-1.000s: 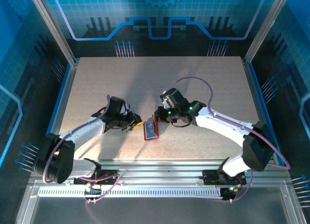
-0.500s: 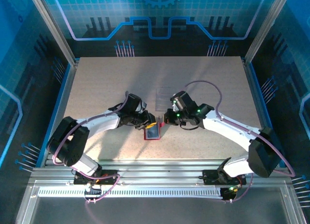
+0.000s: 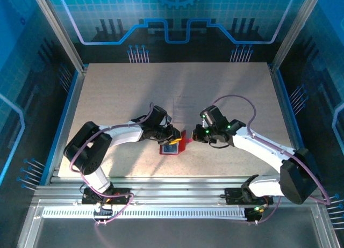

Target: Take the credit cards out of the card holder

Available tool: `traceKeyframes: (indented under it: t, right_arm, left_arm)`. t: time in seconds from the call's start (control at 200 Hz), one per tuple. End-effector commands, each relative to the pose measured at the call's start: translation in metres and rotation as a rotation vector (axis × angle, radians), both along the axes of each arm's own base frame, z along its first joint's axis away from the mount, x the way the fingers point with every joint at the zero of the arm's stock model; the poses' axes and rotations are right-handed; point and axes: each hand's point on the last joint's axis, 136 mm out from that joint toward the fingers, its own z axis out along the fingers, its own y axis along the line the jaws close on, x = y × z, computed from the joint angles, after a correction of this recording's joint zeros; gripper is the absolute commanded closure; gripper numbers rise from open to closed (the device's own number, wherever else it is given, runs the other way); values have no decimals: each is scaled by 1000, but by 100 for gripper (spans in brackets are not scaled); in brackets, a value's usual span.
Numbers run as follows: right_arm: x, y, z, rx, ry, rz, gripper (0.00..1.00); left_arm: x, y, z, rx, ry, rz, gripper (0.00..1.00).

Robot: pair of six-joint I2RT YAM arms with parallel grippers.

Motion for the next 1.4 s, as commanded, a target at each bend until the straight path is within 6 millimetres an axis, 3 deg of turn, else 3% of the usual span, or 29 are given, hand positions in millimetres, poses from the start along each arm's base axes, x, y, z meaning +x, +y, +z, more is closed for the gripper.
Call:
traceKeyframes:
  t: [0.0, 0.085, 0.21, 0.345, 0.565, 0.645, 0.665, 0.71, 0.855, 1.096, 1.126, 1.396]
  right_arm:
    - [-1, -10, -5, -23, -4, -11, 100]
    - [-1, -14, -10, -41, 4, -17, 100]
    - [0, -16, -9, -47, 9, -18, 83]
    - [2, -13, 6, -29, -13, -7, 67]
    - [2, 7, 37, 97, -40, 14, 63]
    - [0, 9, 39, 99, -45, 19, 61]
    - [4, 13, 51, 117, -70, 22, 61]
    - [5, 16, 57, 130, -83, 32, 60]
    - [4, 35, 69, 234, -92, 91, 63]
    - [2, 60, 50, 305, -2, 128, 69]
    - [-2, 57, 35, 286, 30, 125, 69]
    - [-3, 33, -12, 99, 89, 84, 71]
  left_arm:
    - [3, -17, 8, -45, -8, -17, 79]
    - [3, -21, 5, -41, -5, -21, 79]
    - [2, -22, -1, -35, 4, -18, 79]
    - [1, -20, -6, -29, 11, -15, 79]
    - [0, -20, -10, -26, 18, -9, 79]
    - [0, -20, -12, -27, 22, -11, 79]
    - [0, -20, -12, -29, 22, -10, 79]
    - [0, -21, -11, -37, 25, -7, 79]
    - [0, -22, -12, -50, 28, -2, 79]
    - [-2, -22, -15, -63, 41, 4, 80]
    - [-2, -22, -16, -67, 42, 9, 80]
    - [-3, -19, -17, -79, 38, 34, 81]
